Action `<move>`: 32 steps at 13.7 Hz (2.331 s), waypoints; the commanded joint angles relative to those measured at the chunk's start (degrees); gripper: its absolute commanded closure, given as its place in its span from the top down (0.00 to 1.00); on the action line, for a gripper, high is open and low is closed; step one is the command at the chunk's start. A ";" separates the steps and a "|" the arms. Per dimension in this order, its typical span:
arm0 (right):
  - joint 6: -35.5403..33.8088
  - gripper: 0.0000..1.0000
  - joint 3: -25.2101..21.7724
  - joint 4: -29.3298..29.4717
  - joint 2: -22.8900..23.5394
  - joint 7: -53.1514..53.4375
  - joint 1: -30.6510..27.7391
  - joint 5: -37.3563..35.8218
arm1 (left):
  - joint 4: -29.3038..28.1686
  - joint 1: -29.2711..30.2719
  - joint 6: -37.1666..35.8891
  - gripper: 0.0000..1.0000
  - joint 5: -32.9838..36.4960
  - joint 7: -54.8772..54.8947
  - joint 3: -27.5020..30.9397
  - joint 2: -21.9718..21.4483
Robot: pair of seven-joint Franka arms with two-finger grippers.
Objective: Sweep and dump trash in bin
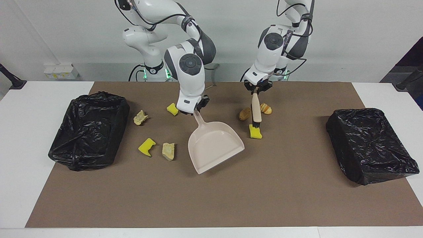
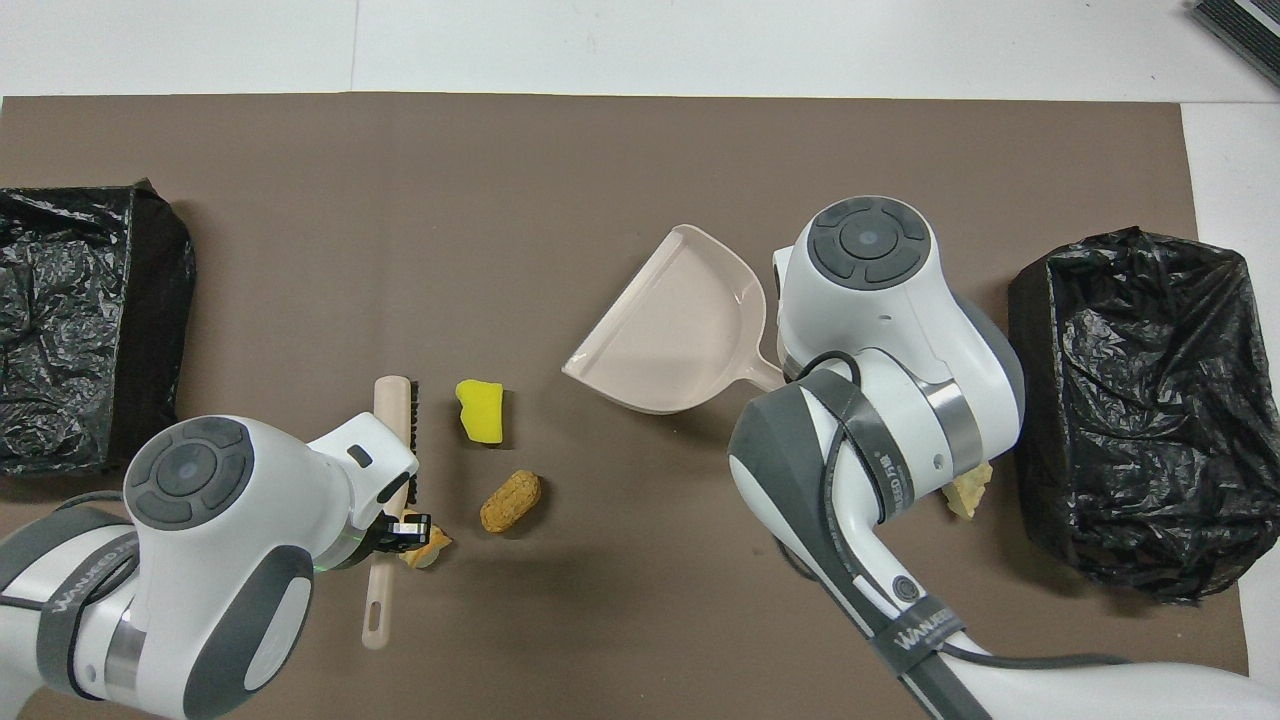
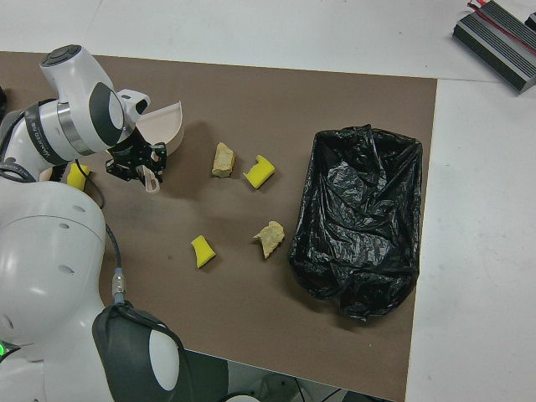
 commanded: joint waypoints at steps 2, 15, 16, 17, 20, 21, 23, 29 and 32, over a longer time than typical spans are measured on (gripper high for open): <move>0.19 0.00 0.86 -3.92 -2.92 -12.11 1.20 -9.02 | -2.55 1.29 -1.90 0.00 0.94 -5.06 -0.83 -1.84; 16.10 0.00 1.04 -23.80 -11.37 -19.52 7.01 -10.27 | -13.29 -1.78 5.19 0.00 0.33 -31.60 -1.36 -3.45; 16.18 0.00 1.04 -23.88 -11.28 -19.60 7.01 -10.36 | -12.42 -1.78 8.26 0.00 -0.28 -31.34 -1.36 -1.87; 16.27 0.00 1.04 -23.80 -11.19 -19.69 7.01 -10.79 | -11.45 -1.87 9.94 0.00 -1.33 -30.99 -1.45 -0.81; 16.88 0.00 1.12 -23.44 -9.18 -19.69 7.27 -11.23 | -8.46 -6.07 11.18 0.00 -2.75 -28.88 -1.45 3.76; 17.15 0.00 1.04 -23.44 -8.91 -19.61 7.97 -11.24 | -7.15 -6.96 12.75 0.00 -2.92 -28.62 -1.45 5.25; 17.15 0.00 1.04 -23.44 -8.91 -19.78 8.59 -12.90 | -3.73 -9.07 13.73 0.00 -6.16 -28.18 -1.45 8.42; 17.59 0.00 1.04 -23.36 -8.91 -23.99 8.68 -14.14 | -0.38 -16.89 17.96 0.00 -10.40 -22.03 -1.62 10.28; 17.50 0.00 1.04 -23.36 -8.91 -24.17 8.68 -14.14 | 5.23 -19.97 17.26 0.00 -10.40 -22.37 -1.62 12.91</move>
